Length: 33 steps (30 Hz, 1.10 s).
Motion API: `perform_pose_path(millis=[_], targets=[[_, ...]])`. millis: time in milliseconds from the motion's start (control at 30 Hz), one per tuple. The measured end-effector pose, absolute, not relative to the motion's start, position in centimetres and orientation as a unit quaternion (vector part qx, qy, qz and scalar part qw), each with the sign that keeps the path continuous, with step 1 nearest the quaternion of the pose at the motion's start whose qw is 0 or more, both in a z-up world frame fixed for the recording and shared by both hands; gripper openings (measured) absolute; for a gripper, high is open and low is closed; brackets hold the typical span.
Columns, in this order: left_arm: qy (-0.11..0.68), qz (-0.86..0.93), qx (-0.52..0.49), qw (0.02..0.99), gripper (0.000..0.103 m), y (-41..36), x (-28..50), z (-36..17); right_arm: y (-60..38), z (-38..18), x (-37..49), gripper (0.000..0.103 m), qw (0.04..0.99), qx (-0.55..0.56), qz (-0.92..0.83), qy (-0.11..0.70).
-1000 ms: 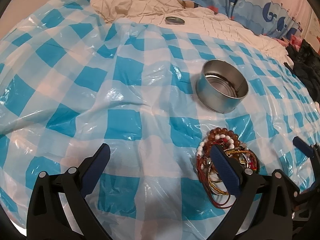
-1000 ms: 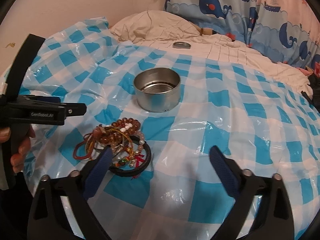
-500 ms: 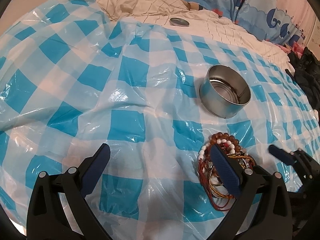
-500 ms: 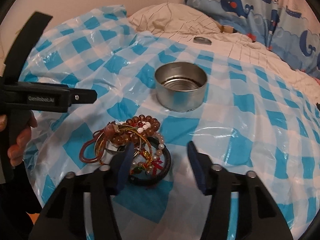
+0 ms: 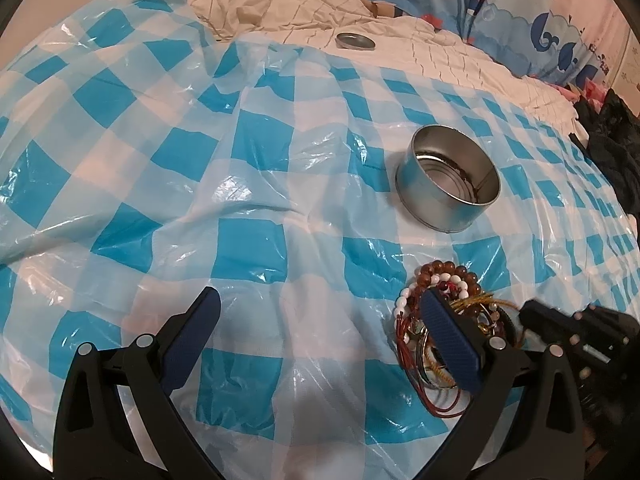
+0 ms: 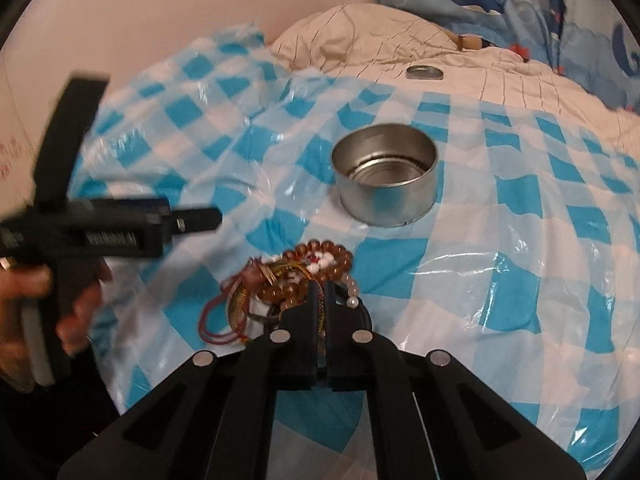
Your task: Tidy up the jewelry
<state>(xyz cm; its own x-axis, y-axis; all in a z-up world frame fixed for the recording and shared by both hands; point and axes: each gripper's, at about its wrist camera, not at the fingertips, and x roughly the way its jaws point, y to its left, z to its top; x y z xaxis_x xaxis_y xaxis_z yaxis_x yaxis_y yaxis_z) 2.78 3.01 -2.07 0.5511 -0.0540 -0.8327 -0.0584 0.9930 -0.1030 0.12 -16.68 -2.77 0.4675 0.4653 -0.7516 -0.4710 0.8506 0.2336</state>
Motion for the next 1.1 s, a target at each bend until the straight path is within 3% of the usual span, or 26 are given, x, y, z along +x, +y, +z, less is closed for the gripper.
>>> perform_pose_path(millis=[367,400,433,467,500,800,833,900,967,1000,1100], targets=[[0.477,-0.059,-0.044,0.876,0.096,1.6,2.2,-2.2,-21.4,-2.0,1.8,0.002,0.864,0.086,0.225,0.443],[0.478,-0.064,-0.039,0.875,0.096,1.4,2.1,-2.3,-21.3,-2.1,1.8,0.013,0.86,0.088,0.231,0.446],[0.479,-0.065,-0.036,0.875,0.096,1.4,2.0,-2.4,-20.9,-2.2,1.7,0.031,0.859,0.08,0.235,0.447],[0.48,-0.062,-0.036,0.874,0.096,1.5,2.0,-2.5,-20.1,-2.4,1.5,0.066,0.857,0.066,0.245,0.448],[0.48,-0.059,-0.04,0.874,0.096,1.7,2.0,-2.5,-19.5,-2.2,1.2,0.071,0.864,0.056,0.246,0.436],[0.473,-0.043,-0.079,0.876,0.096,3.8,2.2,-2.1,-15.5,-4.5,1.8,0.066,0.848,-0.024,0.28,0.449],[0.473,-0.044,-0.077,0.876,0.096,3.7,2.2,-2.1,-15.3,-4.8,2.2,0.061,0.845,-0.022,0.284,0.453],[0.474,-0.044,-0.075,0.876,0.096,3.6,2.3,-2.1,-14.8,-5.6,2.8,0.032,0.828,-0.015,0.298,0.475],[0.474,-0.045,-0.074,0.876,0.096,3.6,2.4,-2.1,-14.6,-5.7,2.6,0.012,0.82,-0.02,0.308,0.482],[0.474,-0.044,-0.074,0.876,0.096,3.6,2.4,-2.1,-14.7,-5.4,2.2,0.008,0.822,-0.028,0.306,0.48],[0.474,-0.042,-0.076,0.876,0.096,3.7,2.5,-2.1,-15.9,-4.8,1.9,0.007,0.826,-0.008,0.3,0.477]])
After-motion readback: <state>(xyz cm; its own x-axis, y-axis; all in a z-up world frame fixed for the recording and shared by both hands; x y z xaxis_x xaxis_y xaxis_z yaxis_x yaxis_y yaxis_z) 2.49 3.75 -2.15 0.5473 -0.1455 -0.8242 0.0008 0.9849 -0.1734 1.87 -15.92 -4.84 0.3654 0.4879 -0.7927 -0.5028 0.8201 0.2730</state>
